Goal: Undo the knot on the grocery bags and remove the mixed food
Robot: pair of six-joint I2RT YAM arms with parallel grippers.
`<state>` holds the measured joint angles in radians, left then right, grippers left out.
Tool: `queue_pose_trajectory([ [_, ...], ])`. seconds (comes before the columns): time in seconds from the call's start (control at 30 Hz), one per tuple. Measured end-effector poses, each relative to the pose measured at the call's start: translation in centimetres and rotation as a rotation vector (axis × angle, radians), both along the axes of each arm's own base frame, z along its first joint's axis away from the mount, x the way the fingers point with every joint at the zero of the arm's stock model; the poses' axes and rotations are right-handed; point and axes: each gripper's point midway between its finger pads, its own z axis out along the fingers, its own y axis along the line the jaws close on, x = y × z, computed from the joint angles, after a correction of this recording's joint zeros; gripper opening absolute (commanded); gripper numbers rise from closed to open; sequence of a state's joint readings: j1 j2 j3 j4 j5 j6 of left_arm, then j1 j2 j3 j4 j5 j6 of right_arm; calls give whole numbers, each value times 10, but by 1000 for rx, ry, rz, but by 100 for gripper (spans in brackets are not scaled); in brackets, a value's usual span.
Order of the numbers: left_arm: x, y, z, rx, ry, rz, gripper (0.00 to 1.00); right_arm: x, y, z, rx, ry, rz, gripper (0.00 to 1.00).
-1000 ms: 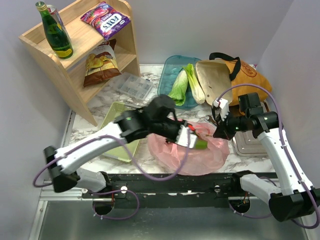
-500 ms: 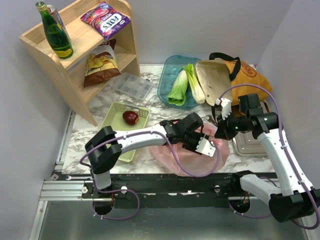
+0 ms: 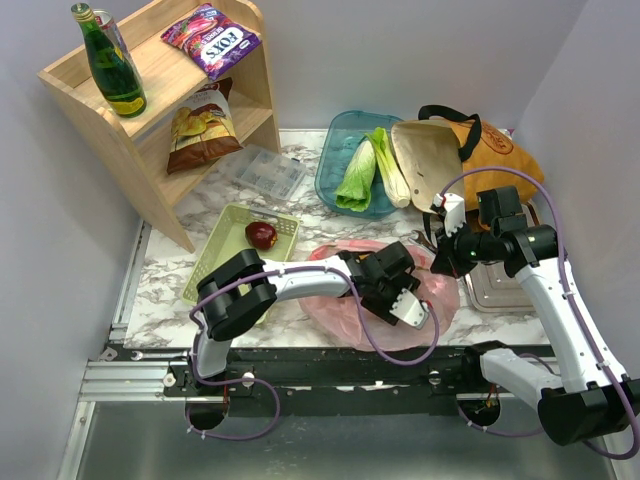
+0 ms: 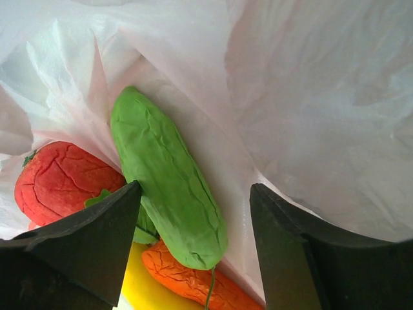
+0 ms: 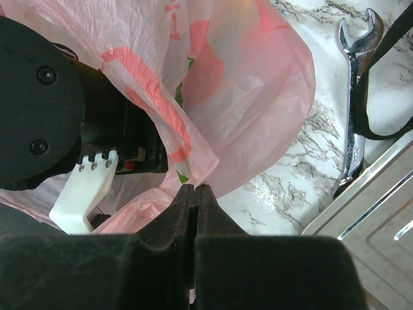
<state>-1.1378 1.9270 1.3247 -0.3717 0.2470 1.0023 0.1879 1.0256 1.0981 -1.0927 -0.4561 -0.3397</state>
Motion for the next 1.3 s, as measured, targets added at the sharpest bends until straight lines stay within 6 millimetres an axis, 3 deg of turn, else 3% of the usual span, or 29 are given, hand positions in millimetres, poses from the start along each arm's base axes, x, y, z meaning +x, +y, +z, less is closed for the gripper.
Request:
queue_pose_trajectory([
  [0.13,4,0,-1,10,-21,12,46,0,0,0,0,0,-1,1],
  [0.2,5,-1,1,6,-17,21,42,0,0,0,0,0,-2,1],
  [0.4,11,4,2,10,-16,62,66,1,0,0,0,0,-8,1],
  [0.53,23,7,-7,38,-49,106,70,2,-1,0,-4,-3,-12,1],
  [0.6,29,9,-15,62,-57,125,64,2,-2,0,-8,-3,-15,1],
  [0.67,36,5,-12,56,-73,145,50,3,-2,-1,-11,-2,-17,1],
  [0.77,40,8,-16,67,-70,162,37,3,-3,-2,-15,-1,-19,1],
  [0.93,27,31,-13,74,-31,164,33,4,-4,-2,-22,-2,-23,1],
  [1.07,10,49,15,38,34,154,33,8,-5,-2,-28,-16,-31,1],
  [1.3,-7,60,115,-188,182,130,29,12,-7,-2,-36,-23,-45,1],
])
